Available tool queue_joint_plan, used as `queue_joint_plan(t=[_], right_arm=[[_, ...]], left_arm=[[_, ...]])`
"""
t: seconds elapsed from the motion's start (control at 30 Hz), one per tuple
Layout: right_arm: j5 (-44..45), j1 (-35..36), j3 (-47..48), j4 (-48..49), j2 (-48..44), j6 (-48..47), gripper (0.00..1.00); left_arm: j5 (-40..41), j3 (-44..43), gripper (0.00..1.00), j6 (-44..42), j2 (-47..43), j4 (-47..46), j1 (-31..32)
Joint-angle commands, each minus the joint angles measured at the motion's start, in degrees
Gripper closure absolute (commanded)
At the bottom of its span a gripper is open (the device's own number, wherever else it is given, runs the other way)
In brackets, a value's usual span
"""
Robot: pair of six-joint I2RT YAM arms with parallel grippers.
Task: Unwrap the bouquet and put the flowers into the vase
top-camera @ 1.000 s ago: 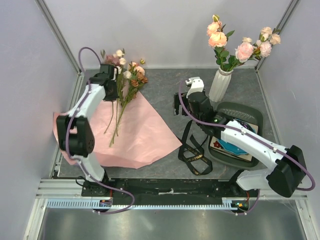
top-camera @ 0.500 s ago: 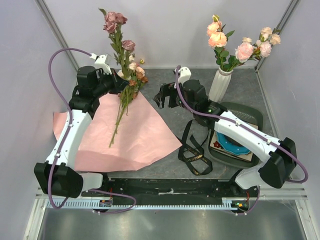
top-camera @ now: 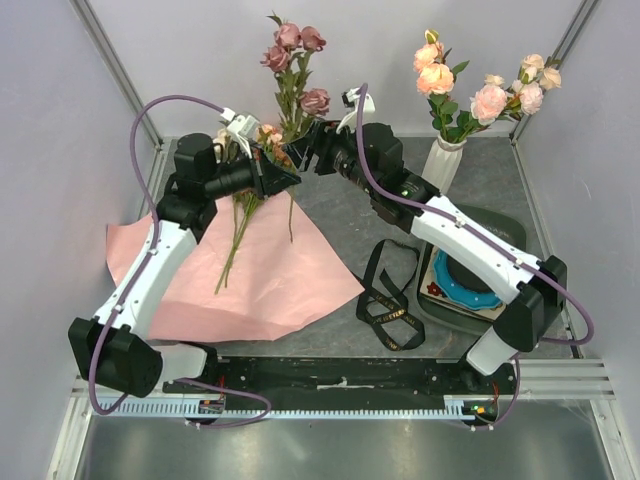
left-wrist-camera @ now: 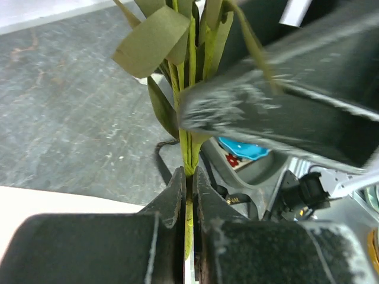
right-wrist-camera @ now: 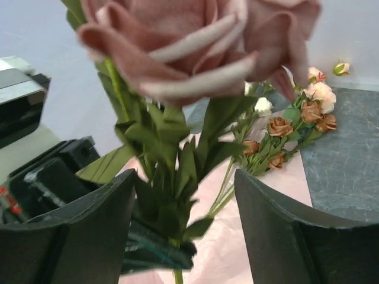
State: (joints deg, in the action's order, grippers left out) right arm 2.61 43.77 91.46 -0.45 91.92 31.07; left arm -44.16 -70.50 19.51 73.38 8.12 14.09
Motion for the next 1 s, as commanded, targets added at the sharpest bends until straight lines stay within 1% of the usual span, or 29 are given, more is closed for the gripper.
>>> queue_joint_plan(t=[0.0,0.03,0.1,0.13,0.17,0.2,0.23,0.27,0.3,0.33,0.37,0.4,0.43,0.47,0.5,0.53,0.57,0.6,0.67,0.73,0.77,0.83,0.97], right_arm=[[1.08,0.26,2.06,1.24,1.07,1.01,0.3],[0.91,0.18,1.88,1.07,0.89,0.4,0.32],[0.55,0.18,0.83,1.32,0.37,-0.22,0.45],[0.81,0.18,0.39,1.24,-0.42,-1.35,0.55],[1.34,0.18,-0.05,1.15,-1.12,-2.23,0.81],[2.21,0.18,-1.27,0.8,-1.82,-3.11,0.92],[3.53,0.26,-1.89,0.54,-3.75,-4.16,1.0],[7.54,0.26,-2.42,0.54,-4.72,-7.48,1.0],[9.93,0.18,-3.04,-1.9,-5.69,-9.6,1.0],[13.44,0.09,-3.04,-2.79,-7.61,-12.5,1.0],[20.87,0.09,-2.78,-3.5,-8.42,-18.09,1.0],[25.21,-0.26,-2.52,-3.59,-9.29,-21.72,1.0],[28.56,-0.7,-2.6,-3.16,-10.61,-24.62,1.0],[31.2,-2.96,-2.6,-2.37,-11.14,-27.18,1.0],[34.97,-4.47,-2.78,-0.02,-11.5,-33.21,1.0],[36.05,-6.13,-2.95,2.27,-11.93,-35.18,1.0],[36.84,-10.24,-3.22,6.56,-12.11,-37.03,1.0],[38.59,-12.28,-4.09,9.21,-11.94,-38.7,1.0],[39.31,-17.28,-4.1,15.52,-11.5,-39.77,1.0],[40.45,-19.24,-3.05,19.67,-9.58,-42.05,1.0],[40.02,-20.47,-2.26,23.61,-8.61,-43.01,1.0],[39.57,-21.18,-0.42,25.75,-5.11,-45.82,1.0],[39.32,-23.02,5.38,27.25,0.01,-46.89,1.0]], left_arm=[[-3.39,-0.34,0.98,-1.75,-1.23,-1.53,3.22],[-3.39,-0.78,0.98,-2.19,-1.05,-0.92,3.84],[-3.12,-1.22,0.98,-3.51,-0.88,0.75,5.24],[-3.21,-1.39,0.98,-3.77,-0.96,0.93,5.42],[-3.21,-1.39,0.98,-3.95,-0.88,1.11,5.6],[-3.12,-1.48,0.98,-4.04,-0.96,1.28,5.77],[-2.25,-2.0,0.98,-4.21,-0.88,1.63,5.78],[-1.46,-2.36,0.88,-4.65,-0.79,2.51,5.78],[-0.32,-2.88,0.75,-4.91,-0.7,3.99,5.78],[2.47,-3.06,0.62,-4.92,-0.87,4.44,5.78],[3.81,-2.89,0.4,-5.18,-1.05,4.62,5.69],[4.86,-2.8,0.33,-5.27,-1.22,4.97,5.78],[6.09,-2.71,0.32,-5.27,-1.31,4.89,5.69],[6.63,-2.63,0.29,-5.27,-1.31,5.06,5.78],[7.07,-2.63,0.28,-5.27,-1.14,5.06,5.69],[7.51,-2.63,0.28,-5.18,-0.88,5.24,5.78],[7.77,-2.63,0.28,-5.18,-0.79,5.33,5.69],[7.95,-2.54,0.28,-5.09,-0.44,5.24,5.69],[8.13,-2.36,0.28,-5.09,0.09,5.24,5.69],[8.39,-2.45,0.28,-5.18,0.7,5.41,5.69],[8.56,-2.54,0.28,-5.44,0.97,5.42,5.78],[9.18,-2.36,0.28,-5.71,1.32,5.59,5.78],[9.8,-2.62,0.28,-6.32,2.11,6.12,5.69]])
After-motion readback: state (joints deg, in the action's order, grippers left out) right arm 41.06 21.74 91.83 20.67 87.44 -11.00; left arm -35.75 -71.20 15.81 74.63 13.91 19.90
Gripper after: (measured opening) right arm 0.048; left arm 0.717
